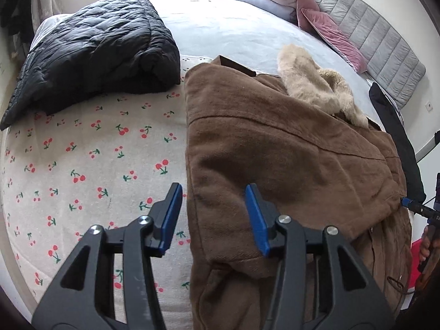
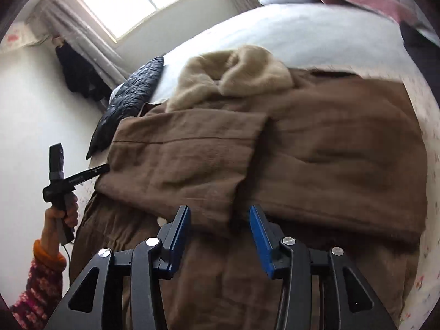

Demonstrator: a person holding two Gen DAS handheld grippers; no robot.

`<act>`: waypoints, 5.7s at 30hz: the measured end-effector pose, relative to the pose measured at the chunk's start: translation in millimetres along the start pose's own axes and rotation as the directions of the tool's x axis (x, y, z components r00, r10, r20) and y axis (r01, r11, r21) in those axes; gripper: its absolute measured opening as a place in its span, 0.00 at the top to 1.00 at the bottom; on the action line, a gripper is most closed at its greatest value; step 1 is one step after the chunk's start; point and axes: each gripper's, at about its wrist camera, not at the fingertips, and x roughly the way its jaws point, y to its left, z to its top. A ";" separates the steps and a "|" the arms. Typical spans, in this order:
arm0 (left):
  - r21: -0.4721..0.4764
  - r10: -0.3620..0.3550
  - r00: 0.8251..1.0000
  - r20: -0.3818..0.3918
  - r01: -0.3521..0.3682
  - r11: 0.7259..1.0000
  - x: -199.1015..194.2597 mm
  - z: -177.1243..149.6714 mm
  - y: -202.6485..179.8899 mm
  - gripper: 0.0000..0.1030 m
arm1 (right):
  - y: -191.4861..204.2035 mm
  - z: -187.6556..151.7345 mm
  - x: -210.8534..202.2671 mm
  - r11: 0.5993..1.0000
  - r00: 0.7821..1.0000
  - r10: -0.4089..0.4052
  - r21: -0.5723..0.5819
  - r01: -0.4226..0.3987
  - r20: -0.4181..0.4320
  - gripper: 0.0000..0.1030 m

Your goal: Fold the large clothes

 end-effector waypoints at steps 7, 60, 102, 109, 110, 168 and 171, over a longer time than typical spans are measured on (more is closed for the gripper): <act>-0.072 -0.051 0.999 0.007 0.052 0.996 13.4 38.1 10.3 0.47 | 0.4 47.6 7.2 0.992 0.990 0.116 0.036 -0.119 0.083 0.45; 0.072 0.071 0.977 0.199 -0.087 0.994 -196.2 -131.9 -103.8 0.03 | 113.4 -113.4 -169.9 0.879 0.872 -0.342 -0.208 0.429 0.352 0.17; -0.186 -0.252 0.941 -0.225 0.213 0.959 -149.6 -287.9 -4.6 0.03 | -82.6 -277.9 -161.8 0.944 0.996 -0.066 0.319 0.082 -0.060 0.12; -0.161 -0.273 0.936 -0.221 0.241 0.957 -153.2 -288.6 -8.7 0.07 | -68.7 -271.5 -152.4 0.957 0.984 -0.126 0.246 0.155 -0.130 0.13; -0.147 -0.269 0.938 -0.218 0.242 0.959 -155.5 -289.4 -11.4 0.10 | -65.5 -270.4 -151.2 0.959 0.980 -0.140 0.228 0.170 -0.140 0.13; -0.185 0.050 0.993 0.109 -0.029 0.982 -13.7 76.5 -44.9 0.77 | -121.9 84.6 -73.2 0.933 0.951 -0.130 0.358 0.022 0.281 0.90; -0.160 0.104 0.995 0.006 -0.102 0.982 45.0 70.0 -44.1 0.71 | -145.6 85.2 -27.5 0.913 0.967 -0.162 0.401 0.072 0.195 0.85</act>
